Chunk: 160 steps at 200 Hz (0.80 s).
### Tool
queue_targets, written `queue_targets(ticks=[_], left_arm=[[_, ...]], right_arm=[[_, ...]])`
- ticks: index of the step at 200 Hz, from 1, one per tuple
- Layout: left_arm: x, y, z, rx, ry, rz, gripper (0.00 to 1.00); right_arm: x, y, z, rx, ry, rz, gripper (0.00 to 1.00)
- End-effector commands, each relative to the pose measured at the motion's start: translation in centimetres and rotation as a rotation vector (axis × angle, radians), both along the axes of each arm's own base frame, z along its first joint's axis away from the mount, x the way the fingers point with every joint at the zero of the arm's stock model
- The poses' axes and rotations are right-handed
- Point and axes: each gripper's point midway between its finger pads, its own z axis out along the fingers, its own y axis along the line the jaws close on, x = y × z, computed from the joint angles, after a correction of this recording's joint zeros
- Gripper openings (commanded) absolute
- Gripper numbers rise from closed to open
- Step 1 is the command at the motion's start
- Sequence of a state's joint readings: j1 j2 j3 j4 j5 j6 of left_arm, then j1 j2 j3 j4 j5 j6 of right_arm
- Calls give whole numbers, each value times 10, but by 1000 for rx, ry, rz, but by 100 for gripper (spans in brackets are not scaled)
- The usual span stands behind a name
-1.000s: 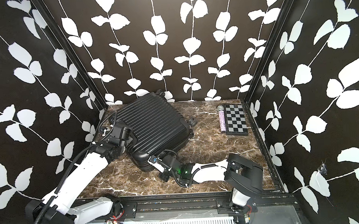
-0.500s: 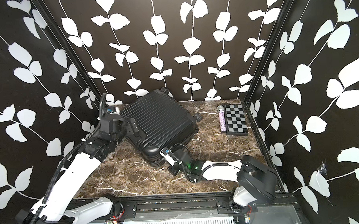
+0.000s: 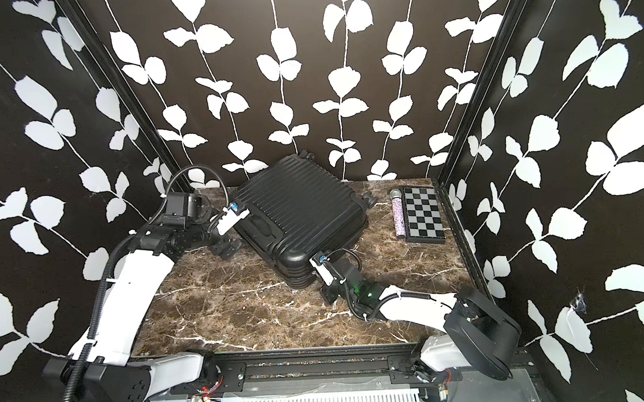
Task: Close the suitcase zippers
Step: Zip the zipper on the suitcase, then adjust the suitcase at the center of the board.
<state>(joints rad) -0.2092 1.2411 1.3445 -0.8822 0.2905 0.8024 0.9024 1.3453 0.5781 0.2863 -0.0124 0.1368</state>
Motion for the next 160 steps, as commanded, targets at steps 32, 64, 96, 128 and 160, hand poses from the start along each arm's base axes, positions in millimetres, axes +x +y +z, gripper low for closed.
queue_targets(ticks=[32,64,96,128,160], left_arm=[[-2,-29,-14,89,-117,-410,90],[12,-33,-24,119,-109,-469,84],[26,-36,-39,164,-82,-507,75],[37,-36,-59,272,-57,-524,75],[32,-33,-78,358,38,-558,70]], right_arm=[[7,8,30,94,-45,-11,0],[6,7,30,91,-44,-9,0],[6,7,31,93,-52,-7,0],[7,8,30,91,-48,-7,0],[9,5,26,71,-46,-23,0]])
